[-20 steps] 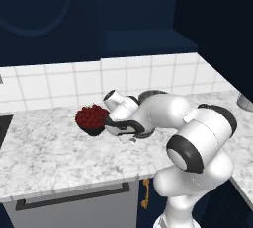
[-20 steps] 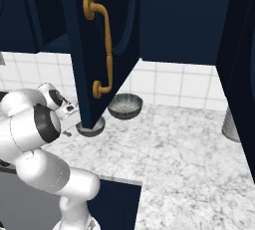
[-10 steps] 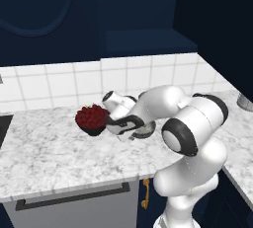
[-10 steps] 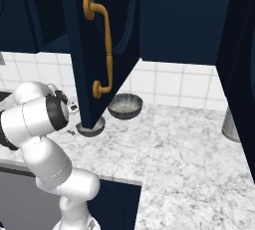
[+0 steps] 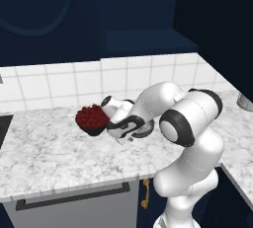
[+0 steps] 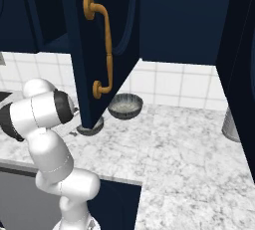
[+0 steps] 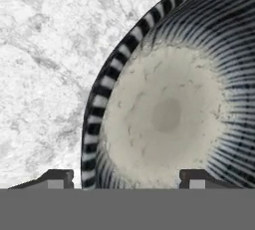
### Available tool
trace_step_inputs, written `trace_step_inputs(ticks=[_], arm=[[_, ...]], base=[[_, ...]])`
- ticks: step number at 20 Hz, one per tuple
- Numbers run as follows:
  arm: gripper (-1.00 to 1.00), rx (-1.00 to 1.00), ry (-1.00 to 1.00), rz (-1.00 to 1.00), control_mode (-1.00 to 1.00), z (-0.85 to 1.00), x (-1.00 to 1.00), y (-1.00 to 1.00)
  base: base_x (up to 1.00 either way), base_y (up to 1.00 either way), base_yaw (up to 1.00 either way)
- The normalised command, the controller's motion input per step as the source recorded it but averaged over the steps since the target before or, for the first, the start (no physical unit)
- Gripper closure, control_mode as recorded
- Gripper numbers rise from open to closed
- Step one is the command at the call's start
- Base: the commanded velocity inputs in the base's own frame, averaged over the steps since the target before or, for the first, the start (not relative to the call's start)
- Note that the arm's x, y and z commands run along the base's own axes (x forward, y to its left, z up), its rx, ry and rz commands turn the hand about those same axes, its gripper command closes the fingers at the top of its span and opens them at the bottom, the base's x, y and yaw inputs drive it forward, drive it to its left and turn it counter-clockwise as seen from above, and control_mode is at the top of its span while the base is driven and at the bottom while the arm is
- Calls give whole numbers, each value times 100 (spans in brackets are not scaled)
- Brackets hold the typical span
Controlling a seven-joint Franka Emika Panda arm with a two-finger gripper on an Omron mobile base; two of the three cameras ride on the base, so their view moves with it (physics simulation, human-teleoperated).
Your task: Pick up the bowls on the counter and stack them on top of one another in the open cabinet. Place the smaller bowl on top of the larger bowl.
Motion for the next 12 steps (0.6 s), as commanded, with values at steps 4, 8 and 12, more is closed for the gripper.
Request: trace_step_inputs(ticks=[4,8,12], arm=[[100,0,0,0,-100,0,0,-1],[100,0,-4,0,-100,11,-1,-10],[100,0,-23,0,-100,41,-10,-14]], base=[[0,0,0],[0,0,0],[0,0,0]])
